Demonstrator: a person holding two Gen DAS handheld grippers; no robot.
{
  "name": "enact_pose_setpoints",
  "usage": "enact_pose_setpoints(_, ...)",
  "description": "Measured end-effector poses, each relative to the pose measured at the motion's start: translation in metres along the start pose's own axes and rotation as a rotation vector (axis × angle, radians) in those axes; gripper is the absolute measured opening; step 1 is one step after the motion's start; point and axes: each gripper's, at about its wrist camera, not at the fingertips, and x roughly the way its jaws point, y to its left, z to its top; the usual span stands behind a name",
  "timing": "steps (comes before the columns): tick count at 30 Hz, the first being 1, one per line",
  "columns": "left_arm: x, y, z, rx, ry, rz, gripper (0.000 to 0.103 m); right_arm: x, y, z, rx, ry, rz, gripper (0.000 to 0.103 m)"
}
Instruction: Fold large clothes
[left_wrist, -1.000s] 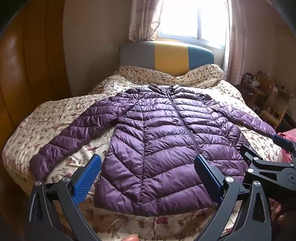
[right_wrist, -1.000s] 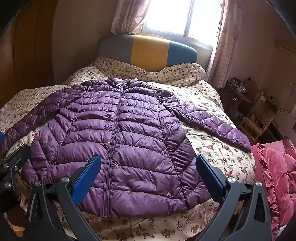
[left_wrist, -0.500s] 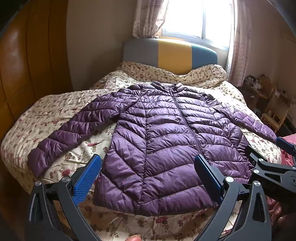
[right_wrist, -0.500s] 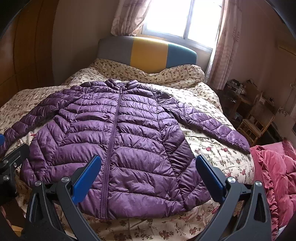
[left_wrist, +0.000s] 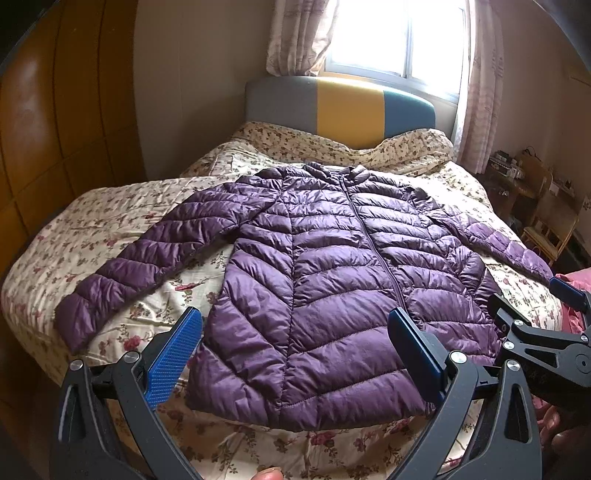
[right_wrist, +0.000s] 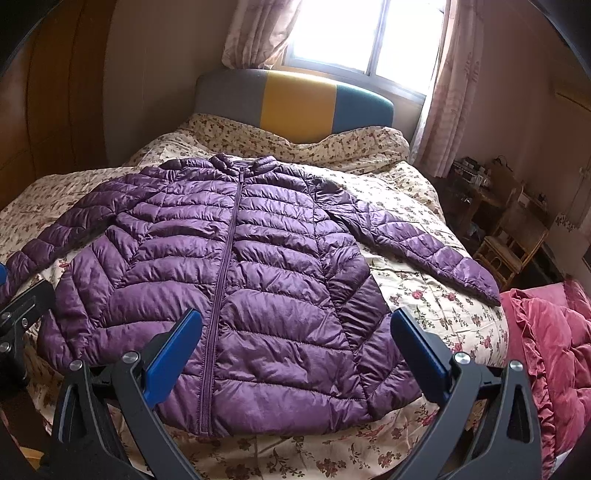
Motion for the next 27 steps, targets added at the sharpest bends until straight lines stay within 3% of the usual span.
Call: enact_pose_setpoints(27,0.028,-0.006,0.01,0.01,0.027,-0.001,0.1,0.036,-0.022,0.008,0.038,0.054,-0.057,0.101)
